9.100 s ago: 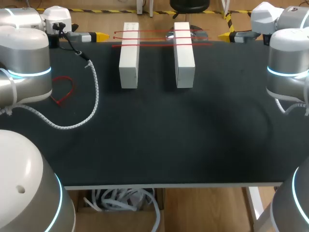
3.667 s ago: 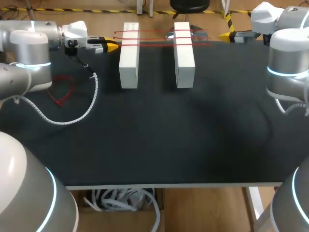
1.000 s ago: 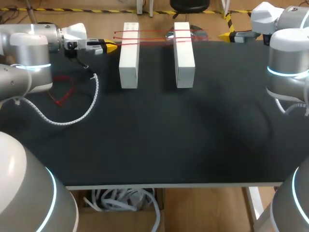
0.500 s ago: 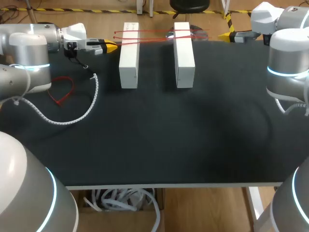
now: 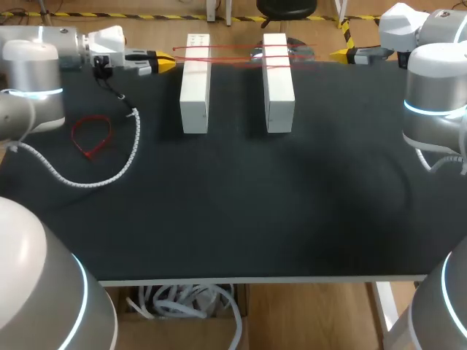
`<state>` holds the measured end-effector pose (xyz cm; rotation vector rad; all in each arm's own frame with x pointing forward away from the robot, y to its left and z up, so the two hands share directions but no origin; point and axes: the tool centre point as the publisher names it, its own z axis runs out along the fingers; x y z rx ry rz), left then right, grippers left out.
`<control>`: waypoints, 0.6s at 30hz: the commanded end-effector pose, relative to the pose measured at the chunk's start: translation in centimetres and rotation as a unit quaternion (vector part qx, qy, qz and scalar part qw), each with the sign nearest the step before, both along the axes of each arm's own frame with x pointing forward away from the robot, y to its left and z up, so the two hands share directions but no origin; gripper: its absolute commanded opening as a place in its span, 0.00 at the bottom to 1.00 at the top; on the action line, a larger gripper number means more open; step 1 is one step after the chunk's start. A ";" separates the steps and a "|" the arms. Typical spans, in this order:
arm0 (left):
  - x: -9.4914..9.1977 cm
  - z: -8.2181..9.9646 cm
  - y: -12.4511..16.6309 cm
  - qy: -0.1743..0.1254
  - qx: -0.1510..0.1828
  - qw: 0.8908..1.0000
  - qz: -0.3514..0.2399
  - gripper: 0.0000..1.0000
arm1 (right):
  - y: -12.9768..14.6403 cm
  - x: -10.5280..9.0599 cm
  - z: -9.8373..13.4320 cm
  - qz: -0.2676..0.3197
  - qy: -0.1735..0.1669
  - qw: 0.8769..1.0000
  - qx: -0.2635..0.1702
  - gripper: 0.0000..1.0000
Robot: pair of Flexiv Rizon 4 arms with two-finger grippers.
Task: Grab the tape and strap the tape.
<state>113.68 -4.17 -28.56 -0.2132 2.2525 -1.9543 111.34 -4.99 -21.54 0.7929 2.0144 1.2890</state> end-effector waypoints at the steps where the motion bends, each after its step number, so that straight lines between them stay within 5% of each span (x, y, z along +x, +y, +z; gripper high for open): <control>1: -0.9 2.0 0.1 -0.001 0.004 1.000 -0.008 0.00 | 0.0 0.1 0.0 0.000 0.000 1.000 0.000 1.00; 18: -4.1 10.5 -2.4 0.037 -0.073 0.997 -0.015 0.00 | 0.0 0.1 0.0 0.000 0.000 1.000 0.000 1.00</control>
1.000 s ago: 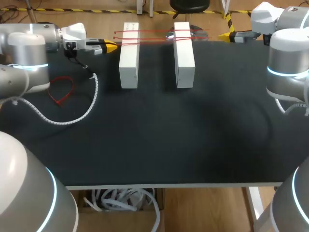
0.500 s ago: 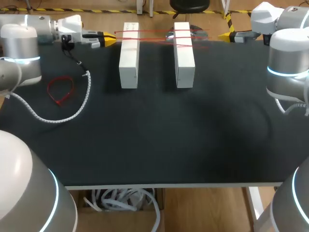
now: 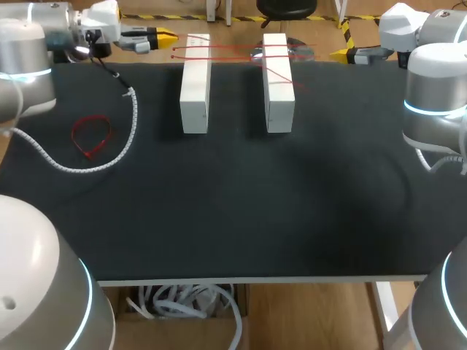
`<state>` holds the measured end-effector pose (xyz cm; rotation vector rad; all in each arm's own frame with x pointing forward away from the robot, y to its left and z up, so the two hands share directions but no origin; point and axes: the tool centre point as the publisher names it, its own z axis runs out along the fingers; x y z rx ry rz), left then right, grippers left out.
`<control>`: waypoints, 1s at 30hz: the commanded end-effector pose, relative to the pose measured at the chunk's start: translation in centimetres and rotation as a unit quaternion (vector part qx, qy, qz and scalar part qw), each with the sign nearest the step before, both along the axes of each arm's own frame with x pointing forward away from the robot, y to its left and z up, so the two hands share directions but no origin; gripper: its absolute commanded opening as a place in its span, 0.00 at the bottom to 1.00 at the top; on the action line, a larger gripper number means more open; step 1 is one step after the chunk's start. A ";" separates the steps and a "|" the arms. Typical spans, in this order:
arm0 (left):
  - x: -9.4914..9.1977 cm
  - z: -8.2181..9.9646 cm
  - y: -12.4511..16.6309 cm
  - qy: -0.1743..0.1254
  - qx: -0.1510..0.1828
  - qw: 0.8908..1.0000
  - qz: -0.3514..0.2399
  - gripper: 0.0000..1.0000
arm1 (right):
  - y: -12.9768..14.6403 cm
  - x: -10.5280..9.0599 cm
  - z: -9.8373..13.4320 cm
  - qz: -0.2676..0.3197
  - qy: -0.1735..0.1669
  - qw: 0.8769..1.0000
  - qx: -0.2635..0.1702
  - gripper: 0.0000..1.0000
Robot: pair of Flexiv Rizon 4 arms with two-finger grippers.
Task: Grab the tape and strap the tape.
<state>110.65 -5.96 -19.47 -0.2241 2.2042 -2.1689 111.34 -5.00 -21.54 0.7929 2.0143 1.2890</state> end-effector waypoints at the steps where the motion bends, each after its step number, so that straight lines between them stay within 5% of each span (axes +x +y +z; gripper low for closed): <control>1: -1.1 1.9 -0.8 0.005 -0.013 1.000 0.023 0.00 | 0.0 0.1 0.0 0.000 0.000 1.000 0.000 1.00; 16: -1.1 7.4 -3.8 -0.005 -0.108 0.994 0.031 0.00 | 0.0 0.1 0.0 0.000 0.000 1.000 0.000 1.00; 30: -2.0 8.8 -4.9 -0.059 -0.127 0.990 0.006 0.00 | 0.0 0.1 0.0 0.000 0.000 1.000 0.000 1.00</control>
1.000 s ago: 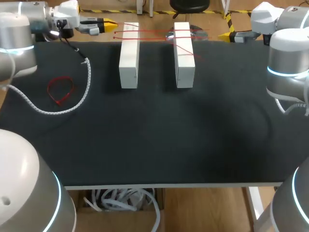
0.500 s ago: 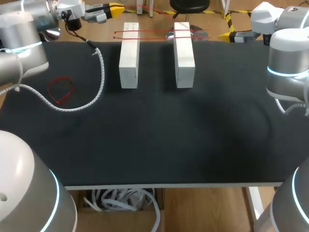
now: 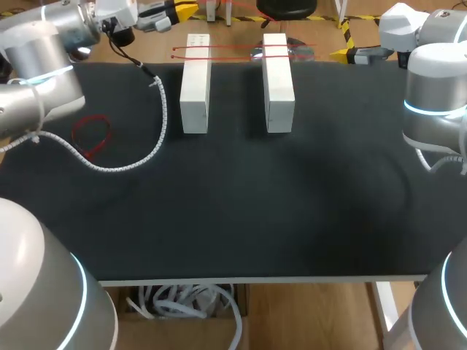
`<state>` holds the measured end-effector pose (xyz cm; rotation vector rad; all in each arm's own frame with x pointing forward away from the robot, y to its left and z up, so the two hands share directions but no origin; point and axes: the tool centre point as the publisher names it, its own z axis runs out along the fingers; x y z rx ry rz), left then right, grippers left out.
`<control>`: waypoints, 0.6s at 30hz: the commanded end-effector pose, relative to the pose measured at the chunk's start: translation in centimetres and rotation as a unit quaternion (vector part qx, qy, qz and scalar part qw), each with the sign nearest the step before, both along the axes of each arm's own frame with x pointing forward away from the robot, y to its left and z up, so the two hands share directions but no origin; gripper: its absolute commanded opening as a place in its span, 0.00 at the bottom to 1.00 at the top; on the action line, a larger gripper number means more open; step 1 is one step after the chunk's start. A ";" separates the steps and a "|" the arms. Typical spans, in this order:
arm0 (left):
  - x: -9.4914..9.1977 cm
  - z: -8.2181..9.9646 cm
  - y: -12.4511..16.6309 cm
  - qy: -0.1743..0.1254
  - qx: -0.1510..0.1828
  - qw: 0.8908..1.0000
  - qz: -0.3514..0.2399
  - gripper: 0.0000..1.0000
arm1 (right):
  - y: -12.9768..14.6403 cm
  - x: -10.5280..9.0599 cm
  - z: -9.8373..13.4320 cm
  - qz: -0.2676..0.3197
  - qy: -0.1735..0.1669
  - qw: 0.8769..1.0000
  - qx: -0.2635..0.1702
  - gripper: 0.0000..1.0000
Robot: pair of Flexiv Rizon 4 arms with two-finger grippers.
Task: Grab the tape and strap the tape.
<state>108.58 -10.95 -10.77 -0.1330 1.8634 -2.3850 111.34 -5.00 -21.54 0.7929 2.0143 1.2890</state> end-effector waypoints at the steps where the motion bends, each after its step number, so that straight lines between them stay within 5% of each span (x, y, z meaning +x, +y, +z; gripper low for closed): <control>1: 0.0 0.2 0.1 -0.009 -0.001 1.000 -0.004 0.00 | 0.0 0.1 0.0 0.000 0.000 1.000 0.000 1.00; 9: 0.0 1.1 0.1 -0.014 0.016 1.000 -0.001 0.00 | 0.0 0.1 0.0 0.000 0.000 1.000 0.000 1.00; 18: 0.3 3.2 -0.4 -0.031 -0.014 0.999 -0.002 0.00 | 0.0 0.1 0.0 0.000 0.000 1.000 0.000 1.00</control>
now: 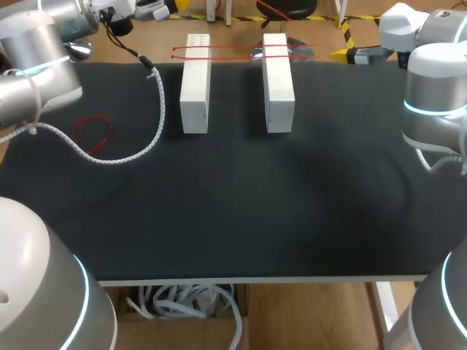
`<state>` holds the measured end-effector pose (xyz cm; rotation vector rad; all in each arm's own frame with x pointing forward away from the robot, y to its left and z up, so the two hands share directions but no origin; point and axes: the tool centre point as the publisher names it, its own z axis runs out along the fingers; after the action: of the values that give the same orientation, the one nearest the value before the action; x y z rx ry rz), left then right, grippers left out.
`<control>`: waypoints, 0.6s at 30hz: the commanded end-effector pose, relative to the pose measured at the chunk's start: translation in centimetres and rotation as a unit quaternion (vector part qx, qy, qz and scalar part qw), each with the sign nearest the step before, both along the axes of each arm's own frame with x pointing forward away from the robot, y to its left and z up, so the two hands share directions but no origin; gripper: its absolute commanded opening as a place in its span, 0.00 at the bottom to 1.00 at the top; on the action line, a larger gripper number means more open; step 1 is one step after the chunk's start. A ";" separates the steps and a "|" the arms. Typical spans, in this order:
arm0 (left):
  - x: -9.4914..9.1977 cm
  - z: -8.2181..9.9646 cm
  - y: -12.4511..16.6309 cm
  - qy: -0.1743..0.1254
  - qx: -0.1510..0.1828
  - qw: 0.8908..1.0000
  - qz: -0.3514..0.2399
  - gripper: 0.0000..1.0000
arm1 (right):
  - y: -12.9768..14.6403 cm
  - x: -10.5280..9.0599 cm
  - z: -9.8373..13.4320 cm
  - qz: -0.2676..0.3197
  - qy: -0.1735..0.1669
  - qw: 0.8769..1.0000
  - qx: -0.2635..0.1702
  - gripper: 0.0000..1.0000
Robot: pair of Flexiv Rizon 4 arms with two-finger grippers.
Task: Grab the tape and strap the tape.
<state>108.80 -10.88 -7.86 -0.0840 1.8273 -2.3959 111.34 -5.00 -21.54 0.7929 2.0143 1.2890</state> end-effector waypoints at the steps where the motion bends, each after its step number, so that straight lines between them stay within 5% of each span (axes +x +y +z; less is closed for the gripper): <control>1: 0.1 0.3 -0.5 -0.013 -0.003 1.000 0.002 0.00 | 0.0 0.1 0.0 0.000 0.000 1.000 0.000 1.00; 18: -0.2 1.6 -1.4 0.008 -0.029 1.000 -0.009 0.00 | 0.0 0.1 0.0 0.000 0.000 1.000 0.000 1.00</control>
<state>108.64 -12.21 -6.31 -0.0889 1.7739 -2.4695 111.34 -5.00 -21.54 0.7929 2.0143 1.2890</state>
